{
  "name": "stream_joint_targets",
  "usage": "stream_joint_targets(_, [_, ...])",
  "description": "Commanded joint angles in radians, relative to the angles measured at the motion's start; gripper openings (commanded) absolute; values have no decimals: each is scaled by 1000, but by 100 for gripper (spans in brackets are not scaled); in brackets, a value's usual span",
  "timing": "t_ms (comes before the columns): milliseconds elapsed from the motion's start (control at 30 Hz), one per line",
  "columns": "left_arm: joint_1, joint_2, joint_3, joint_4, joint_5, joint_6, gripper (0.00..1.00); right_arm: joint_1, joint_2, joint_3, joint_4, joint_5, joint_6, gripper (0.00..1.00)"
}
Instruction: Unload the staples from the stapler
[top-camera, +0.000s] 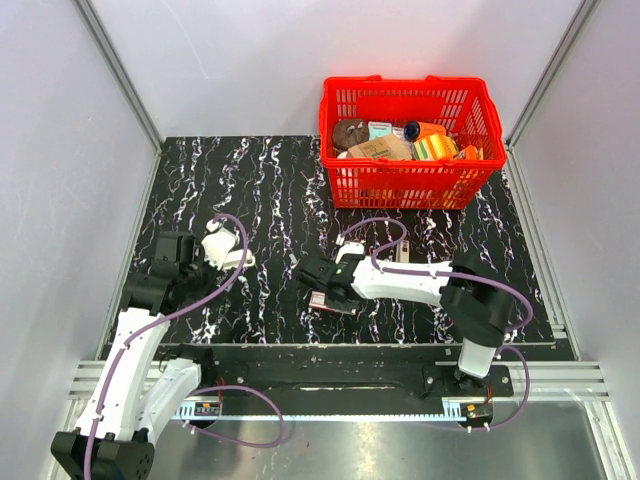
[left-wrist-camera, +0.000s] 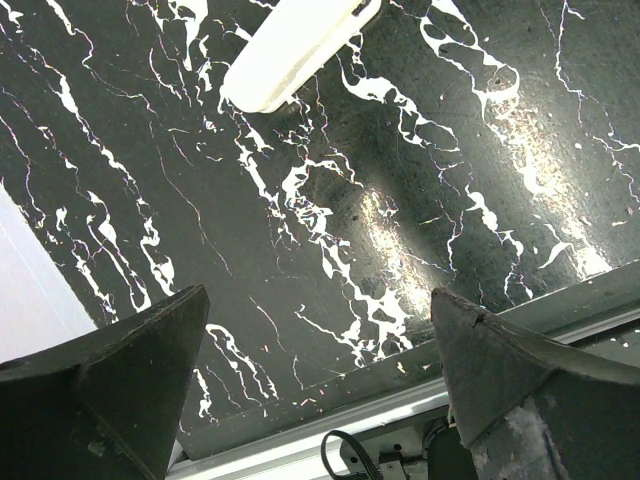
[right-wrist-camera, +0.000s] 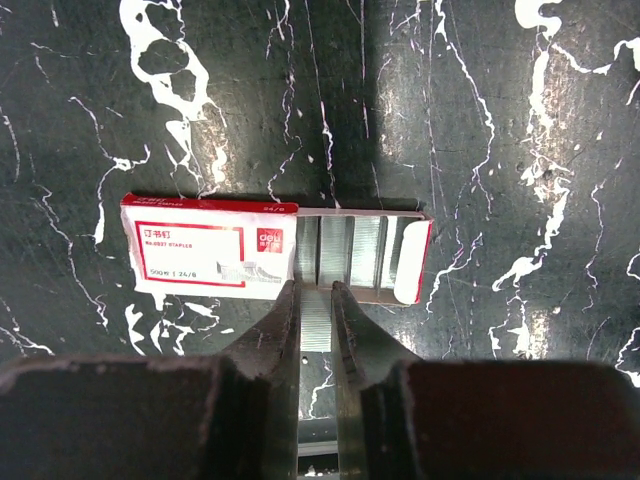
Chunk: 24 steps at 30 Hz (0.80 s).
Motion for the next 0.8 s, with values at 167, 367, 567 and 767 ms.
stream_joint_targets(167, [5, -18, -17, 30, 3, 14, 99, 8, 41, 64, -31, 58, 24, 0])
stream_joint_targets(367, [3, -18, -20, 25, 7, 17, 99, 8, 50, 75, -32, 69, 18, 0])
stream_joint_targets(567, [3, -19, -17, 15, 21, 17, 99, 8, 45, 69, -40, 78, 35, 2])
stream_joint_targets(767, [5, -19, -15, 13, 21, 15, 99, 6, 35, 55, -38, 89, 49, 4])
